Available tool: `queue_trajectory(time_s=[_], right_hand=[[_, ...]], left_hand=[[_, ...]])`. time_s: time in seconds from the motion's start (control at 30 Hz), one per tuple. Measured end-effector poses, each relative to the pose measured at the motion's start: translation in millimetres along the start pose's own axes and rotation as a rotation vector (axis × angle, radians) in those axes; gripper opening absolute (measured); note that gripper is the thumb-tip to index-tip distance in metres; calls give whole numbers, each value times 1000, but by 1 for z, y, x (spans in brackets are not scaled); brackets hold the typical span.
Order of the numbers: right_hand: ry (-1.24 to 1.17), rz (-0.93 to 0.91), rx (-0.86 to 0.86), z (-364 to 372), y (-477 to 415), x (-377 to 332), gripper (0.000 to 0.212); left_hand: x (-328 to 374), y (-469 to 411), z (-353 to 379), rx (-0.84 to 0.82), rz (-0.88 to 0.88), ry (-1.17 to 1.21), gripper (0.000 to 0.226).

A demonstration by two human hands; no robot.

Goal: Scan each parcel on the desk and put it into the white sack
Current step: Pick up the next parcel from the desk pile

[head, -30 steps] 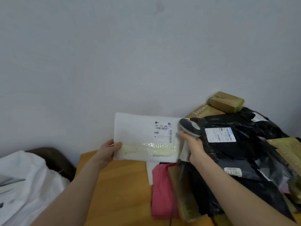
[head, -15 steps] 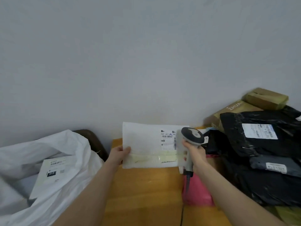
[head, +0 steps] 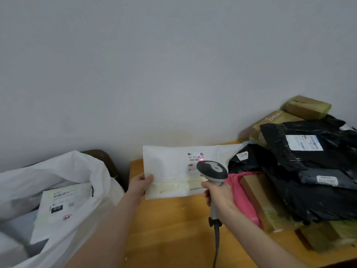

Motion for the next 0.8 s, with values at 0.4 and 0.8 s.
queue_trajectory(time_s=[0.4, 0.8], right_hand=[[39, 28, 47, 8, 1, -6, 31], [14, 28, 36, 6, 8, -10, 26]], left_hand=[[3, -9, -12, -44, 2, 49, 34], [5, -3, -12, -57, 36, 59, 32]])
Point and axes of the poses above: each hand's wrist, its own y-axis away from the middle knuckle, its own z-axis out of the palm, x = y × z, the point moved 2 cm from there along -y, towards the middle knuckle, and after that the axes turned 8 degrees about -x, right-handed, at the moved point
